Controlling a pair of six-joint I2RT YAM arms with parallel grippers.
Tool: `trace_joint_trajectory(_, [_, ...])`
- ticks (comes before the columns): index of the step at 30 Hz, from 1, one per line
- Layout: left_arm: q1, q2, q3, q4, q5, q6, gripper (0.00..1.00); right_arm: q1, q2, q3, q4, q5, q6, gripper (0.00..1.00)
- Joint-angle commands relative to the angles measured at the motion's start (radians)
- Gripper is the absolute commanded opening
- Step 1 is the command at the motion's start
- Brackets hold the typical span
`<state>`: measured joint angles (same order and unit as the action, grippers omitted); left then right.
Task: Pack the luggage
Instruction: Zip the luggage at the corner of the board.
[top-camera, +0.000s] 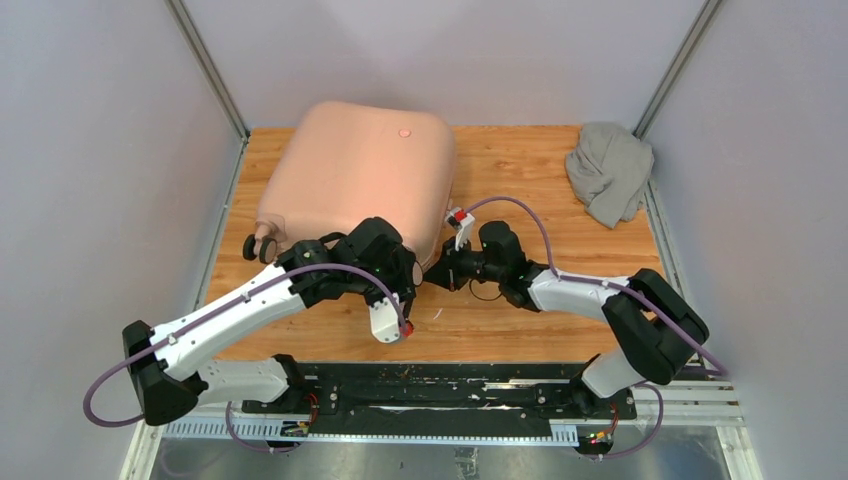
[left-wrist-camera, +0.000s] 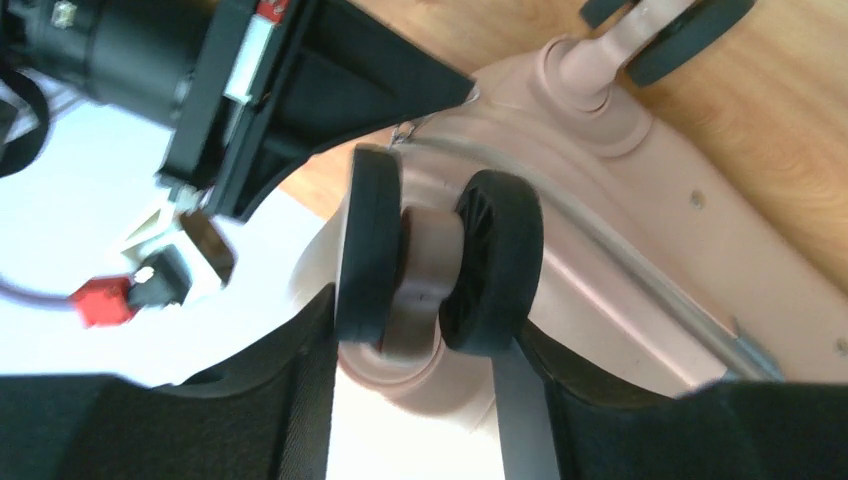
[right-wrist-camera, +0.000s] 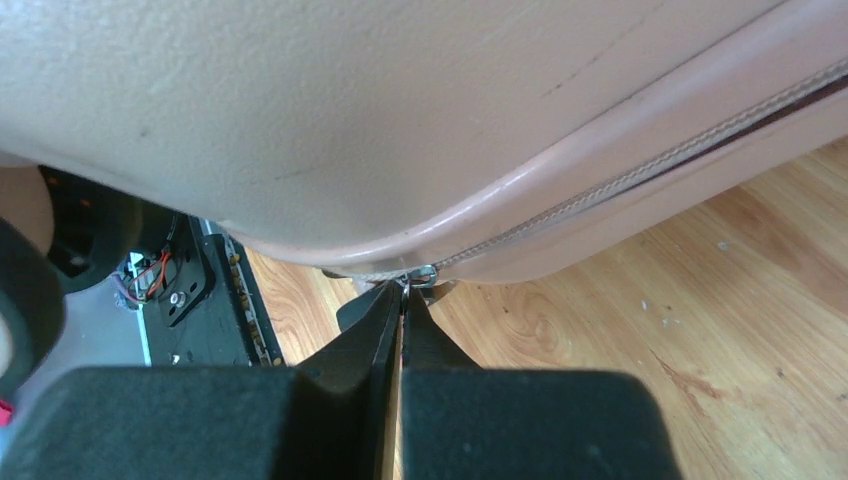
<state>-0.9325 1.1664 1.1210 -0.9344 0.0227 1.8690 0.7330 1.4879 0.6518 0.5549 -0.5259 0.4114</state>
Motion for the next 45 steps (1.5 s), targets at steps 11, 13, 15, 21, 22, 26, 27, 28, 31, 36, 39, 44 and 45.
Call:
trace_joint_trajectory(11, [-0.023,-0.001,0.102,0.095,-0.054,-0.301,0.06,-0.008,-0.121,-0.045,-0.01,0.073,-0.056,0.0])
trace_joint_trajectory(13, [-0.023,0.011,0.126,0.104,-0.062,-0.342,0.03,-0.008,-0.151,-0.061,-0.032,0.099,-0.077,0.0])
trace_joint_trajectory(15, [-0.023,0.022,0.142,0.134,-0.076,-0.388,0.0,-0.008,-0.173,-0.071,-0.04,0.115,-0.092,0.0])
trace_joint_trajectory(21, [-0.022,0.05,0.179,0.179,-0.099,-0.47,0.0,-0.008,-0.17,-0.057,-0.055,0.123,-0.117,0.0])
trace_joint_trajectory(22, [-0.022,0.053,0.186,0.186,-0.104,-0.475,0.0,-0.009,-0.172,-0.058,-0.052,0.127,-0.118,0.0])
trace_joint_trajectory(26, [-0.014,0.073,0.226,0.209,-0.116,-0.498,0.0,-0.009,-0.208,-0.076,-0.033,0.166,-0.127,0.0])
trace_joint_trajectory(27, [-0.011,0.076,0.233,0.213,-0.115,-0.5,0.0,-0.009,-0.22,-0.083,-0.022,0.177,-0.128,0.0])
trace_joint_trajectory(28, [-0.006,0.079,0.24,0.215,-0.117,-0.5,0.0,-0.008,-0.231,-0.09,-0.008,0.186,-0.124,0.0])
trace_joint_trajectory(31, [0.006,0.08,0.247,0.215,-0.129,-0.49,0.0,0.01,-0.247,-0.104,0.026,0.222,-0.12,0.0])
trace_joint_trajectory(36, [0.03,0.076,0.257,0.22,-0.136,-0.493,0.0,0.089,-0.226,-0.102,0.072,0.261,-0.125,0.0])
trace_joint_trajectory(39, [0.037,0.07,0.249,0.219,-0.135,-0.49,0.0,0.095,-0.218,-0.112,0.079,0.251,-0.108,0.0])
trace_joint_trajectory(44, [0.037,-0.003,0.128,0.157,-0.084,-0.351,0.02,-0.04,-0.268,-0.136,-0.019,0.192,-0.077,0.35])
trace_joint_trajectory(45, [0.037,-0.021,0.095,0.154,-0.077,-0.322,0.1,-0.065,-0.281,-0.137,-0.047,0.18,-0.08,0.44])
